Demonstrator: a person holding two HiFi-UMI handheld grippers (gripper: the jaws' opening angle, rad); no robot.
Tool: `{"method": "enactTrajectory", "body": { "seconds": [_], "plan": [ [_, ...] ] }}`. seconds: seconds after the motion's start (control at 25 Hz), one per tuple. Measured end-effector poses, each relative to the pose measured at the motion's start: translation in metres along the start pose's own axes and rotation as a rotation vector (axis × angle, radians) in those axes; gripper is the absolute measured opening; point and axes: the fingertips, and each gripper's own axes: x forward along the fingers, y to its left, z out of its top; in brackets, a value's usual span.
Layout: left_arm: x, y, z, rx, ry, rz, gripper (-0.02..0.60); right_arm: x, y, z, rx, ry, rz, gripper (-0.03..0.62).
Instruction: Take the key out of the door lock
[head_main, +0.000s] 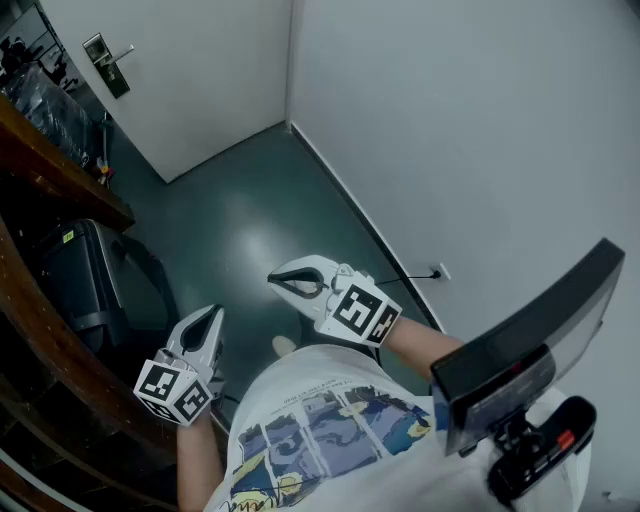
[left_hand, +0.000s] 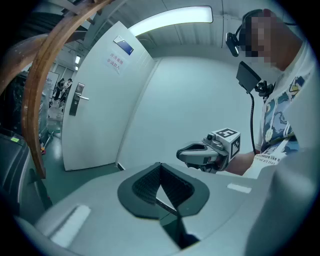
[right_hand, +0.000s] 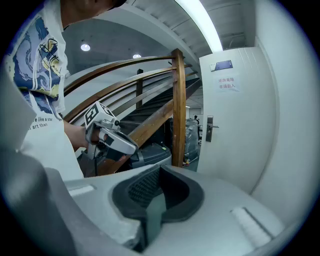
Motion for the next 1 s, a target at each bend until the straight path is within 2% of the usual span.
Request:
{"method": "enactTrajectory", "body": {
  "seconds": [0.44,0.64,0.76,1.0],
  "plan": [
    [0.014,0.003,0.003,-0.004,-0.005,0.024,0.006,-0.001,-0.016,-0.001,0.015,-0.012,0.029,0.002],
    [0.039,0.003,0.013,-0.007,0.001,0.024,0.006,-0.003,-0.041,-0.004,0.001,-0.004,0.037,0.003],
    [0.054,0.020,0.026,-0.018,-0.012,0.061,0.006,0.006,-0.066,-0.002,-0.014,-0.007,0.065,0.012],
    [0.088,0.065,0.070,-0.045,-0.058,0.183,0.006,0.022,-0.140,0.006,-0.016,-0.013,0.112,0.018]
  ]
}}
